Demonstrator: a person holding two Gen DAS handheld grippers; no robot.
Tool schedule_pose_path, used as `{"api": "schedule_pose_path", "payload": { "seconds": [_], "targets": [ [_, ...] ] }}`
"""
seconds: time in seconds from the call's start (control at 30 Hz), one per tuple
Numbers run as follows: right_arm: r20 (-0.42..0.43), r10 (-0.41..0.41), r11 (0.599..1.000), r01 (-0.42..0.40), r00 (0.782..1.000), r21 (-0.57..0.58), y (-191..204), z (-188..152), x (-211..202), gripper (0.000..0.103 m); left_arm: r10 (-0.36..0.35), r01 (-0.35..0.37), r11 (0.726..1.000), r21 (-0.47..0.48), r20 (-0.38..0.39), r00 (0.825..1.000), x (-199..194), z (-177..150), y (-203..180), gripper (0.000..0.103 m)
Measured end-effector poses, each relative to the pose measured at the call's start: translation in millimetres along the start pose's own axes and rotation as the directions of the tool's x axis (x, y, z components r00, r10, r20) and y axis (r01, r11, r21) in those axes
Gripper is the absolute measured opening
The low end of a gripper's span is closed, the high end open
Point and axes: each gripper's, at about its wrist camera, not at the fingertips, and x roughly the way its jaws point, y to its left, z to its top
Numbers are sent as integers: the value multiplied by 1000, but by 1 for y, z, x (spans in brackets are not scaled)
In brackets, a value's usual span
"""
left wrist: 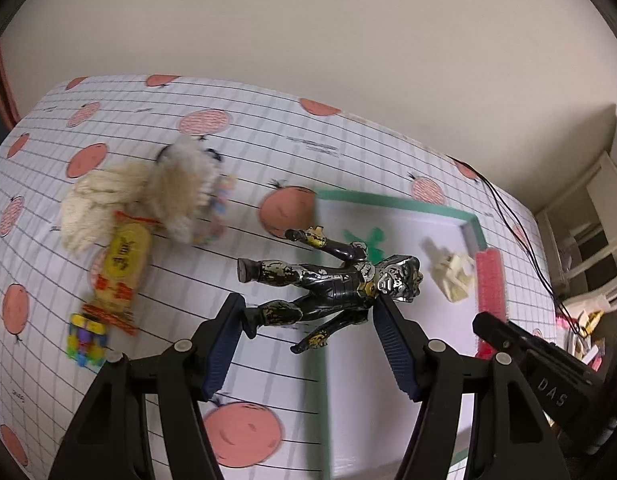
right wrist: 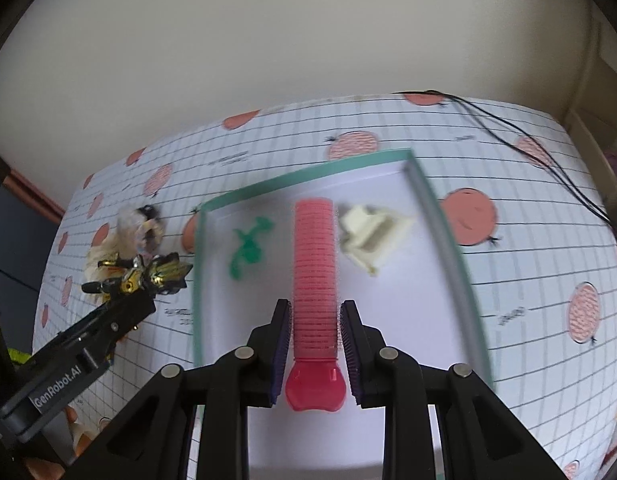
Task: Organize objects
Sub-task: 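Carry the roller and action figure into the tray and open both grippers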
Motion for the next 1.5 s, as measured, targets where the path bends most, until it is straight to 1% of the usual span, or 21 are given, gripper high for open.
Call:
{"api": "schedule_pose_path", "payload": {
  "seconds": [0.23, 0.4, 0.67, 0.77, 0.87, 1.0, 1.17, 1.33, 1.5],
  "targets": [
    [16, -27, 999, 26, 1000, 41, -34, 3, -14, 27, -33, 34, 998, 49, -21, 999, 8, -10, -32, 68],
    [11, -38, 997, 37, 999, 67, -51, 3, -13, 27, -35, 38, 996, 82, -33, 999, 13, -15, -47, 68],
    [-45, -51, 996, 55, 998, 76, -59, -4, 11, 27, -13, 22, 993, 119, -79, 997, 30, -23, -56, 68],
    [-69, -71, 995, 76, 995, 69, -61, -7, 20, 27, -14, 26, 992, 121, -100, 995, 37, -27, -56, 68],
    [-86, -70, 994, 77, 994, 78, -64, -9, 25, 27, -5, 22, 990, 136, -122, 993, 45, -32, -59, 68],
    [-101, -90, 993, 97, 991, 70, -65, -12, 31, 27, 4, 19, 988, 153, -147, 989, 54, -37, -64, 68],
    [-120, -99, 992, 108, 988, 69, -66, -15, 38, 27, 11, 17, 987, 158, -176, 984, 64, -44, -65, 68],
    [-142, -106, 991, 115, 984, 61, -66, -19, 46, 27, 19, 13, 987, 163, -192, 981, 71, -49, -66, 68],
    [-139, -110, 991, 119, 984, 54, -64, -22, 48, 27, 21, 11, 986, 167, -187, 982, 71, -50, -66, 68]
  ]
}}
